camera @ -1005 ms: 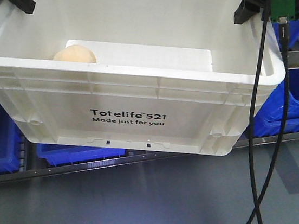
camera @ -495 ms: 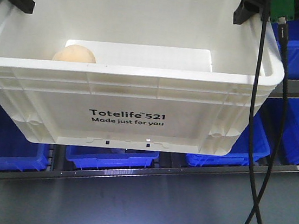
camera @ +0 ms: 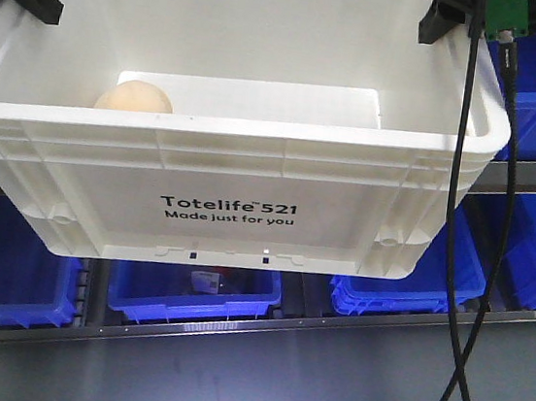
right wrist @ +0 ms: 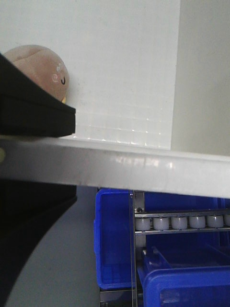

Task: Place moving items into box and shelve
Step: 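Hold the crate steady as the base turns to face the blue-bin shelf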

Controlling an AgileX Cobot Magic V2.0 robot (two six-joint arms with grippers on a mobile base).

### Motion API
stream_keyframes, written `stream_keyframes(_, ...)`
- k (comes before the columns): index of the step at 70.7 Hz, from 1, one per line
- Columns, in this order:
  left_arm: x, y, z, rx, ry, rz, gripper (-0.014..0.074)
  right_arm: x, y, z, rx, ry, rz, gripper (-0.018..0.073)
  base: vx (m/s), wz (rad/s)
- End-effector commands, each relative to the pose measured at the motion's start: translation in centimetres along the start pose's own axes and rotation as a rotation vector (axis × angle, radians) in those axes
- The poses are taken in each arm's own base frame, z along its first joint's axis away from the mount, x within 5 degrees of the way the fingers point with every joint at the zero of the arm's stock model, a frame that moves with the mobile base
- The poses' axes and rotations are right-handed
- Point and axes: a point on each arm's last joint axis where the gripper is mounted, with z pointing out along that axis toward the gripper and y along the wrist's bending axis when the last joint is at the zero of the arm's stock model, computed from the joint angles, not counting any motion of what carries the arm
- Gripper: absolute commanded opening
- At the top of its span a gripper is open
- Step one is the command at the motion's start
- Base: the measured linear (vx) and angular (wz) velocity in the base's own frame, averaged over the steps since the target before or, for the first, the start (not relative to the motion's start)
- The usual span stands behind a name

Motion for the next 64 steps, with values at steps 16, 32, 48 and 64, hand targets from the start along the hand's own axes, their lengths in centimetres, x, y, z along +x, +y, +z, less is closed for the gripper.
stream_keyframes(16, -0.58, -4.28, -3.64, 0.298, -0.169, -0.017, 0.0, 0.39, 2.81, -4.12, -0.248, -0.054, 0.025, -0.0004, 0.13, -0.07)
stream_keyframes(32, -0.58, -4.28, -3.64, 0.298, -0.169, -0.017, 0.0, 0.39, 2.81, -4.12, -0.248, -0.054, 0.025, -0.0004, 0.14, 0.03)
stream_keyframes(48, -0.58, -4.28, -3.64, 0.298, -0.169, -0.017, 0.0, 0.39, 2.81, -4.12, -0.248, -0.054, 0.025, -0.0004, 0.13, 0.16)
stream_keyframes(64, -0.58, -4.28, -3.64, 0.298, -0.169, -0.017, 0.0, 0.39, 2.81, -4.12, -0.248, -0.054, 0.025, -0.0004, 0.1, 0.21)
